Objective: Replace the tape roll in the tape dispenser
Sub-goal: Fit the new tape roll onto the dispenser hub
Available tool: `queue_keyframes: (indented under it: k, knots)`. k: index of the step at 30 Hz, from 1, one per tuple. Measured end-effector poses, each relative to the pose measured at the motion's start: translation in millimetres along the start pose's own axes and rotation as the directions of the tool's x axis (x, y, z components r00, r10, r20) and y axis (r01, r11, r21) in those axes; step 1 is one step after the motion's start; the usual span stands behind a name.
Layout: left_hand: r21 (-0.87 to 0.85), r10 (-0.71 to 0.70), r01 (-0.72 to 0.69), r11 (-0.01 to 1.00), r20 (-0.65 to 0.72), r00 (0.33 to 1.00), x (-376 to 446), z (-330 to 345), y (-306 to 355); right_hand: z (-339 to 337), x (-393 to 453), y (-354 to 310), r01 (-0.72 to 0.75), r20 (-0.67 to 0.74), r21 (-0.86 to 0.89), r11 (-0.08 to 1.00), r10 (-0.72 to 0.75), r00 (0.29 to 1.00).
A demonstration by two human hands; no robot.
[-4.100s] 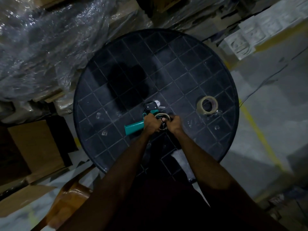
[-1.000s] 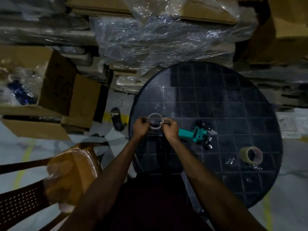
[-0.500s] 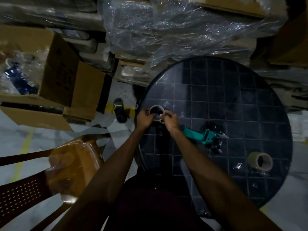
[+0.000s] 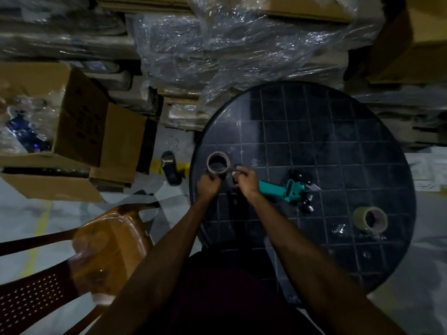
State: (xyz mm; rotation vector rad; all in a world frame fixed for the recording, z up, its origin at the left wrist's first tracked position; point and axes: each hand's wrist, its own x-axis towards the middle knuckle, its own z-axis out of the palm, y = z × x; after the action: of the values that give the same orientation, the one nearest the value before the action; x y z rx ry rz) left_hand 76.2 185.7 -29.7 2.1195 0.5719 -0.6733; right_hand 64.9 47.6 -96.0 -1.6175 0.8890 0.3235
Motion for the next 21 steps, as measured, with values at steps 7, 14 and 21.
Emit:
queue_keyframes:
  k: [7, 14, 21]
  knots:
    - [0.067, 0.232, -0.238, 0.969, 0.083, 0.969, -43, 46, 21, -64, -71, -12, 0.079, -0.129, 0.038, 0.996, -0.074, 0.989]
    - [0.163, 0.358, -0.402, 0.901, 0.245, 0.901, -97, 129, 50, -156, -83, 52, 0.078, -0.268, 0.129, 0.989, -0.041, 0.963]
    - [0.208, 0.405, -0.551, 0.808, 0.483, 0.776, -148, 220, 78, -264, -102, 102, 0.028, -0.453, 0.318, 0.948, 0.126, 0.883]
